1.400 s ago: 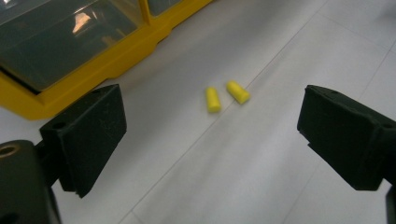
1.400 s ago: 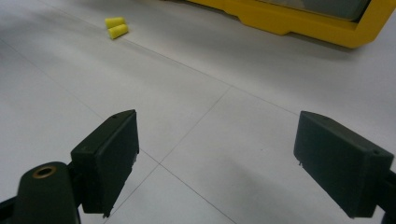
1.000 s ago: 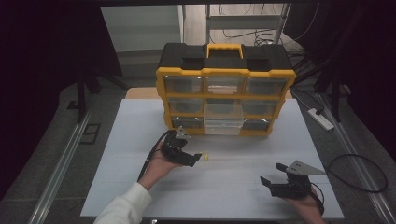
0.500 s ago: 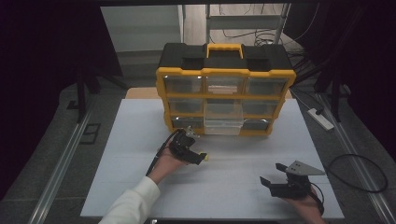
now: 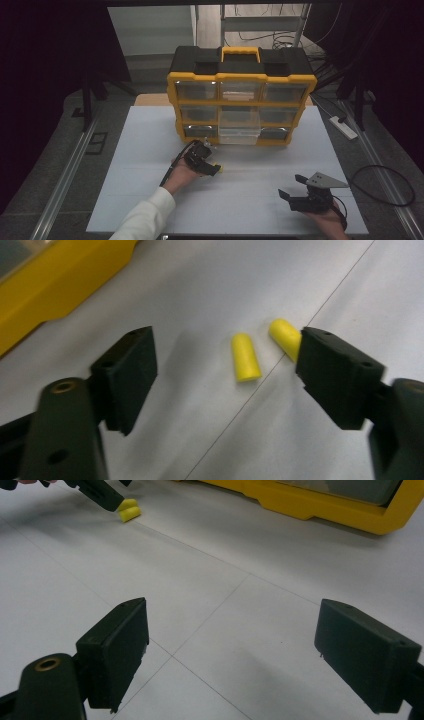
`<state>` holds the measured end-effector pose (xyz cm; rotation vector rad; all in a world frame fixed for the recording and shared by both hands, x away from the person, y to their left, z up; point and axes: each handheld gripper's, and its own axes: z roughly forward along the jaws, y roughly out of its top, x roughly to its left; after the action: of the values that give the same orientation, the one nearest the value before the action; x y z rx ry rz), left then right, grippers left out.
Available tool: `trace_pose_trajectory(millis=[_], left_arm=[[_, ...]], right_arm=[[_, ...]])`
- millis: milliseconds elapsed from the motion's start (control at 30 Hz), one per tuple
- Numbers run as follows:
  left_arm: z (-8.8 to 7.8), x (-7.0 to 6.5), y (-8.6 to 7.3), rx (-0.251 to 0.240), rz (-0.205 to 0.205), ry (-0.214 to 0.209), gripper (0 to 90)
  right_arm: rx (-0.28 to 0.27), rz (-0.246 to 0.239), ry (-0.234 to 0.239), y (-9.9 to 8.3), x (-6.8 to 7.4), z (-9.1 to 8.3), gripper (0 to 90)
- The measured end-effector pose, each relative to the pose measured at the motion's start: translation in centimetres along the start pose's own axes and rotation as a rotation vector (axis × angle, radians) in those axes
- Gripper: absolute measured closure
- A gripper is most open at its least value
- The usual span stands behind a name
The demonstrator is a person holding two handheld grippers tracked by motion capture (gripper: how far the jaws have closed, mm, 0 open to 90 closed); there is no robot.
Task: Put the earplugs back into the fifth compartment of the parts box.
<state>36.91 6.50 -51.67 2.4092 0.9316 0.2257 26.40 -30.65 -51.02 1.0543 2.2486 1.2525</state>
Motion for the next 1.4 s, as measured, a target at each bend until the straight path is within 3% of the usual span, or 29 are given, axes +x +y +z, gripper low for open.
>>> trace_pose_trajectory(millis=[367,433,467,600,933,1400], left_arm=[[0.3,0.1,-0.1,0.026,0.02,-0.024,49.1],[0.2,0.0,-0.1,0.022,0.028,-0.026,59.5],[0.2,0.0,-0.1,0.021,0.033,-0.027,59.5],[0.2,0.1,-0.2,0.012,0.03,-0.073,77.5],[-0.5,0.0,-0.6,-0.021,0.057,-0.087,79.6],[-4.3,-0.3,-2.2,-0.167,0.049,-0.065,79.4]], right_arm=[[0.001,-0.009,0.004,0.0,0.0,0.0,15.0],[0.0,-0.013,0.002,0.0,0.0,0.0,15.1],[-0.003,-0.011,0.0,0.0,0.0,-0.1,15.1],[-0.004,-0.005,-0.001,0.0,-0.1,-0.1,15.1],[-0.001,-0.007,-0.007,0.0,-0.1,-0.2,15.1],[0.001,-0.009,-0.01,0.0,-0.1,-0.1,15.2]])
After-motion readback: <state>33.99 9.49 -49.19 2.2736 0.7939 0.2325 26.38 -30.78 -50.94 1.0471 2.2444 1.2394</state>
